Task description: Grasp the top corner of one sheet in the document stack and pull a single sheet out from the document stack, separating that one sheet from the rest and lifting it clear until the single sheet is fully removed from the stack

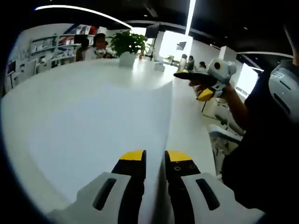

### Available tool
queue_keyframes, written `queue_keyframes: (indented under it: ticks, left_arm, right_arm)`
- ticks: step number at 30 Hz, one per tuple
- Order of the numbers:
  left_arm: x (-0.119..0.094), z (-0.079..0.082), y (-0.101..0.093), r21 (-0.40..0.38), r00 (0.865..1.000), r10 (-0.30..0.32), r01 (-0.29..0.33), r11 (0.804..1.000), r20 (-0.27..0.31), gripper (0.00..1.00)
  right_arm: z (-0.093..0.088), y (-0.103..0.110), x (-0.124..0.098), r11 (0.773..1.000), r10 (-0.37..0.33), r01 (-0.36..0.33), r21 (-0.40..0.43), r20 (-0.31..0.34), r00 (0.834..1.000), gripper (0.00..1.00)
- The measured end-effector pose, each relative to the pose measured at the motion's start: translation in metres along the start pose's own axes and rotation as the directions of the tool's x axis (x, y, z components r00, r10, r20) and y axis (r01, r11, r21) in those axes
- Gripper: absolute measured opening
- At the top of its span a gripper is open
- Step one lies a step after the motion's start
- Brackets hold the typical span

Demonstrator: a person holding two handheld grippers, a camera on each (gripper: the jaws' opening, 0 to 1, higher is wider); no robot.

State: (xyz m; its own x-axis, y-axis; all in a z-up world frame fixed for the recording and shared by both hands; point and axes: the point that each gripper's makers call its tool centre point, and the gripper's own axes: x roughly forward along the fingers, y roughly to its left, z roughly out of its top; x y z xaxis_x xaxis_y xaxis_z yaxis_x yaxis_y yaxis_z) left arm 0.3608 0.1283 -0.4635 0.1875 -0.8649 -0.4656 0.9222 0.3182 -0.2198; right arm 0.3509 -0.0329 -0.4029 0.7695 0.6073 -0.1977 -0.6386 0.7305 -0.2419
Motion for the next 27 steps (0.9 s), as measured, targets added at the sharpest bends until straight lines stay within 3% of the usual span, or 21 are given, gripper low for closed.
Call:
queue_keyframes:
  ticks: [4,5,10,12,16,21,22,25,27]
  left_arm:
    - [0.000,0.000,-0.001,0.006,1.000,0.006,-0.006,1.000,-0.003,0.18]
    - [0.000,0.000,0.000,0.008,1.000,0.007,-0.007,1.000,-0.003,0.18]
    - [0.000,0.001,0.001,0.006,1.000,0.005,-0.005,1.000,0.001,0.17]
    - [0.000,0.001,0.001,0.002,1.000,0.005,-0.005,1.000,0.004,0.17]
    - [0.000,0.002,0.001,0.012,1.000,0.009,-0.009,1.000,0.007,0.17]
    - [0.001,0.002,0.000,0.017,1.000,0.010,-0.010,1.000,0.007,0.17]
    - [0.000,0.002,0.001,0.016,1.000,0.008,-0.008,1.000,0.008,0.17]
    - [0.000,0.001,0.000,0.014,1.000,0.004,-0.005,1.000,0.016,0.17]
    - [0.000,0.001,0.001,0.011,1.000,0.002,-0.003,1.000,0.020,0.17]
  right_arm:
    - [0.013,0.011,0.012,1.000,0.025,-0.026,0.015,0.057,0.998,0.64]
    - [0.016,0.010,0.016,0.999,0.010,-0.008,-0.039,0.059,0.998,0.64]
    - [0.006,0.015,0.036,0.960,-0.017,0.008,-0.280,-0.030,0.999,0.65]
    - [0.006,0.019,0.044,0.959,-0.011,0.000,-0.284,-0.036,0.999,0.64]
    - [0.007,0.023,0.054,0.913,-0.017,-0.005,-0.409,-0.051,0.999,0.65]
    - [0.004,0.023,0.062,0.905,-0.035,-0.002,-0.425,-0.078,0.996,0.64]
    - [0.004,0.022,0.063,0.893,-0.047,0.003,-0.450,-0.086,0.995,0.64]
    - [0.007,0.020,0.067,0.821,-0.092,0.022,-0.570,-0.094,0.991,0.62]
    - [0.006,0.021,0.070,0.784,-0.100,0.012,-0.620,-0.107,0.989,0.61]
